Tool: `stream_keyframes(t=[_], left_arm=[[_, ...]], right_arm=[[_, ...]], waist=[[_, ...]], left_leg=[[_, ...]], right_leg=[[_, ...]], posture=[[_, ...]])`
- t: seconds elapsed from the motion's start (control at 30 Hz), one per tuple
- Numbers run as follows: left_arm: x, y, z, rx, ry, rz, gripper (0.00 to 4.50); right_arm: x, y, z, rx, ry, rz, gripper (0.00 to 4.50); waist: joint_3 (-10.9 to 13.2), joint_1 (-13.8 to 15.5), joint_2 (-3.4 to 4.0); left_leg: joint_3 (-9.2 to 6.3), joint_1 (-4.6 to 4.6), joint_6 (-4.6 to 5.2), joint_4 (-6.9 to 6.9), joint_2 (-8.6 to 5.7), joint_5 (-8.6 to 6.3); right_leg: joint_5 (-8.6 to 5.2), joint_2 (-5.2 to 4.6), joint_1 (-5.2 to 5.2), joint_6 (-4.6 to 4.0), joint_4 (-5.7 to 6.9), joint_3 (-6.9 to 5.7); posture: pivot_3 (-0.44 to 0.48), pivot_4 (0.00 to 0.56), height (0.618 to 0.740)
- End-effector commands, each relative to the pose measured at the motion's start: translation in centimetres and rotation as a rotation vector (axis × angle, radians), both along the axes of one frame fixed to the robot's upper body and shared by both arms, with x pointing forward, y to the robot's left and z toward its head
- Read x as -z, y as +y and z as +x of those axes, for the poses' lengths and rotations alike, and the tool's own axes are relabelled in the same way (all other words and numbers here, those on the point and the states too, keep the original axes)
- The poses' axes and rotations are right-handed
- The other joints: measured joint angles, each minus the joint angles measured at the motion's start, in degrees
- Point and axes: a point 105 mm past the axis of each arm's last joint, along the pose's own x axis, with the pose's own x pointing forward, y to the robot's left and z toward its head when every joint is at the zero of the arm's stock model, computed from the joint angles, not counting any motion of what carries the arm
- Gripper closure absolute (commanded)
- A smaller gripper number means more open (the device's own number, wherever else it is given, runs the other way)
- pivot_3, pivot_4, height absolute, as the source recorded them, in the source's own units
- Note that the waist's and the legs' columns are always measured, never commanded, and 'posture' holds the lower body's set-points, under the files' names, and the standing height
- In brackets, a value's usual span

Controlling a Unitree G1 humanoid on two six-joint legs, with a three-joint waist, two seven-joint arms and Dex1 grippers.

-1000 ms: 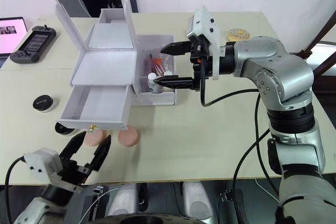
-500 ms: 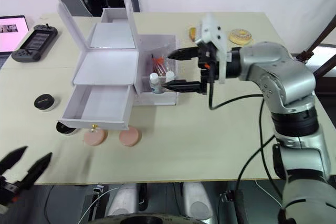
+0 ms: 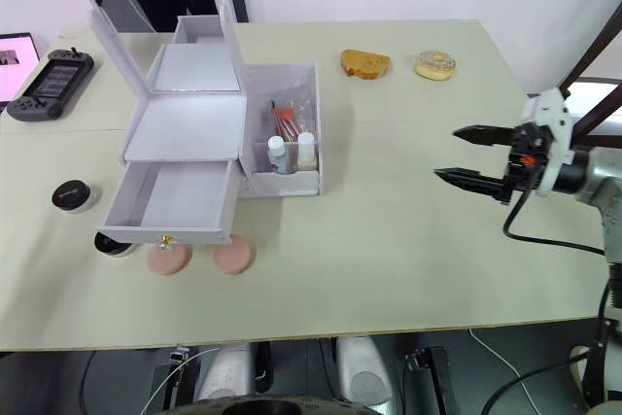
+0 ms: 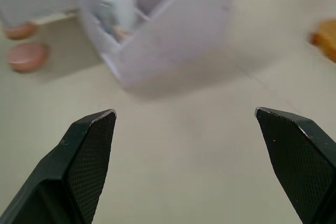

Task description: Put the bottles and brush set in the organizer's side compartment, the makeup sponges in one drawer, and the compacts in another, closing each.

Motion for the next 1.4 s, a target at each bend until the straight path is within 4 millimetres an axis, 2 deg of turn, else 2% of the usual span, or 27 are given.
stream_keyframes(t=[0.03, 0.23, 0.33, 0.53, 0.7, 0.93, 1.07, 1.17, 1.3, 1.4], left_arm=[[0.0, 1.2, -0.3, -0.007, 0.008, 0.026, 0.02], [0.7, 1.2, 0.1, 0.021, 0.014, 0.002, 0.02], [0.7, 1.1, 0.2, 0.029, 0.012, -0.003, 0.02], [0.5, -0.1, -0.1, 0.103, 0.027, -0.020, 0.02], [-0.4, -2.7, -1.0, 0.204, 0.070, -0.104, 0.02], [0.2, -6.2, -4.7, 0.248, 0.132, -0.161, 0.02], [0.4, -7.9, -6.4, 0.215, 0.144, -0.242, 0.02], [1.0, -11.0, -8.9, 0.261, 0.191, -0.259, 0.02], [1.7, -13.0, -11.3, 0.271, 0.244, -0.274, 0.02], [2.3, -14.2, -12.0, 0.256, 0.249, -0.270, 0.02]], right_arm=[[-0.4, -1.4, -0.1, 0.041, -0.049, -0.016, 0.00], [-0.7, -1.2, 0.2, 0.049, -0.073, -0.014, 0.00], [-1.5, 0.0, 0.3, 0.025, -0.086, -0.018, 0.00], [-4.2, 4.5, 0.2, -0.107, -0.111, -0.013, 0.00], [-5.7, 8.1, -0.3, -0.268, -0.092, 0.008, 0.00], [-7.2, 11.8, -1.0, -0.510, -0.051, -0.003, 0.00], [-7.5, 13.0, -1.9, -0.629, -0.031, -0.019, 0.00], [-8.2, 14.0, -2.3, -0.727, -0.005, -0.029, 0.00], [-8.4, 14.6, -1.7, -0.760, -0.001, -0.051, 0.00], [-8.6, 14.9, -1.1, -0.747, -0.002, -0.046, 0.00]], waist=[[0.0, -0.2, 0.01], [0.0, -0.2, 0.02], [0.0, -0.2, 0.02], [0.0, -0.3, 0.03], [0.0, -0.2, 0.01], [0.0, -0.5, 0.04], [0.0, -0.2, 0.03], [0.0, -0.4, 0.00], [0.0, -0.5, -0.05], [0.0, -0.4, -0.05]], left_leg=[[0.00, 0.02, -0.01, 0.01, 0.00, 0.00], [-0.01, 0.10, -0.20, 0.02, 0.02, 0.12], [-0.01, 0.11, -0.24, 0.03, 0.02, 0.14], [-0.01, 0.11, -0.24, 0.00, 0.04, 0.14], [0.00, 0.04, -0.24, 0.01, 0.06, 0.14], [0.04, -0.02, -0.24, -0.03, 0.07, 0.14], [0.02, -0.04, -0.24, 0.00, 0.08, 0.14], [0.02, -0.04, -0.24, 0.08, 0.07, 0.14], [0.06, -0.04, -0.26, 0.09, 0.05, 0.12], [0.00, -0.03, -0.27, 0.10, 0.05, 0.12]], right_leg=[[-0.02, 0.00, -0.01, 0.03, 0.07, 0.00], [-0.04, 0.00, -0.11, 0.05, 0.46, 0.02], [-0.04, -0.01, -0.11, 0.05, 0.50, 0.02], [-0.04, -0.01, -0.15, 0.05, 0.52, 0.03], [-0.04, -0.06, -0.18, 0.05, 0.49, 0.03], [-0.04, -0.07, -0.32, 0.05, 0.50, 0.03], [-0.04, -0.06, -0.33, 0.04, 0.50, 0.02], [-0.04, -0.10, -0.28, 0.04, 0.48, 0.02], [-0.05, -0.11, -0.33, 0.02, 0.44, 0.05], [-0.05, -0.08, -0.55, 0.01, 0.41, 0.03]], posture=[[0.000, 0.150, 0.740], [0.000, 0.150, 0.740], [0.000, 0.150, 0.740], [0.000, 0.150, 0.740], [0.000, 0.150, 0.740], [0.000, 0.150, 0.740], [0.000, 0.150, 0.740], [0.000, 0.150, 0.740], [0.000, 0.150, 0.740], [0.000, 0.150, 0.740]])
